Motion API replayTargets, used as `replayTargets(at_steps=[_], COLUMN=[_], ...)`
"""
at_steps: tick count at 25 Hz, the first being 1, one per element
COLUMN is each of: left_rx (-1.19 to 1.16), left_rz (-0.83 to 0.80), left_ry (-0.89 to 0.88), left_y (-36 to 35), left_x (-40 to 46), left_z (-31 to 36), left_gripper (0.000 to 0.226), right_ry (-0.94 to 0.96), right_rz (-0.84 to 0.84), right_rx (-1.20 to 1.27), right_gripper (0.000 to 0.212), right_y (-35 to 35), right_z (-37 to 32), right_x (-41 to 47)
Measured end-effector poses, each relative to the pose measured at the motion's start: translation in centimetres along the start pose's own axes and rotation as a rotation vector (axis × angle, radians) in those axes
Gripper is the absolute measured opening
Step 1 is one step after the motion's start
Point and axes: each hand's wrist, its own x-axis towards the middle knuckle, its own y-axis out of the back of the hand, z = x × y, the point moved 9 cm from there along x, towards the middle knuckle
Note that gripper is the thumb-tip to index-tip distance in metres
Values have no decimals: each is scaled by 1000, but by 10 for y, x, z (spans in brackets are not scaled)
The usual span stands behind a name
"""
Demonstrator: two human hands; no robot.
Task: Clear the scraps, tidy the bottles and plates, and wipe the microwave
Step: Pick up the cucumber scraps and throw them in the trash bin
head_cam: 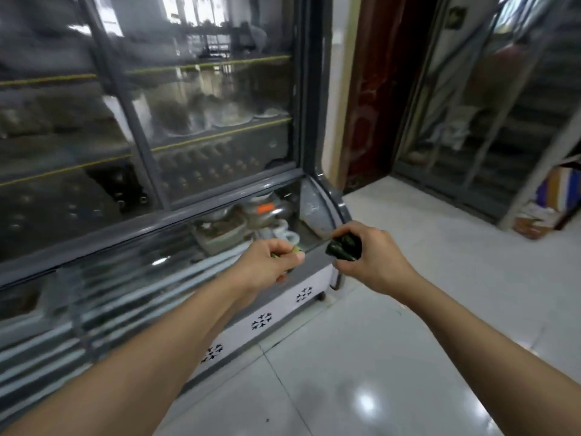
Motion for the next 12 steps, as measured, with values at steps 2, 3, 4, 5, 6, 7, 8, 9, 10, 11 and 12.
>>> replayTargets(at_steps=[2, 3, 4, 5, 6, 7, 8, 9, 10, 11, 12], left_rx=[14, 12, 13, 21, 28, 30, 29, 31, 44, 68, 89], left_rz=[-62, -85, -108, -134, -159, -177, -192, -209, -222, -240, -259], left_ry=[-9, -16, -24, -31, -36, -40, -45, -51, -58, -72, -88], left_y=[-37, -53, -68, -83, -98, -109, -121, -134, -147, -161, -176], left_x=[32, 49, 67, 87, 107, 125, 143, 165, 184, 203, 221], left_z=[10, 16, 23, 30, 37, 44, 52, 61, 69, 80, 91], left_gripper=[17, 18, 19, 19, 19, 19, 20, 23, 26, 28, 29], right_ry=[-60, -81, -97, -111, -129, -153, -177, -201, -221, -244, -263], right_rz=[49, 77, 104, 127, 143, 151, 156, 161, 169, 191, 218], right_rx=[-7, -23, -42, -55, -63, -68, -73, -81, -86, -81, -74], right_gripper=[35, 34, 33, 33, 34, 35, 36, 38, 38, 38, 38], right_y=[28, 41, 53, 66, 78, 88, 98, 110, 122, 135, 149], right_z=[36, 53, 69, 86, 102, 116, 131, 147, 162, 177, 192], right_x=[5, 9, 15, 22, 31, 40, 50, 62, 73, 84, 93])
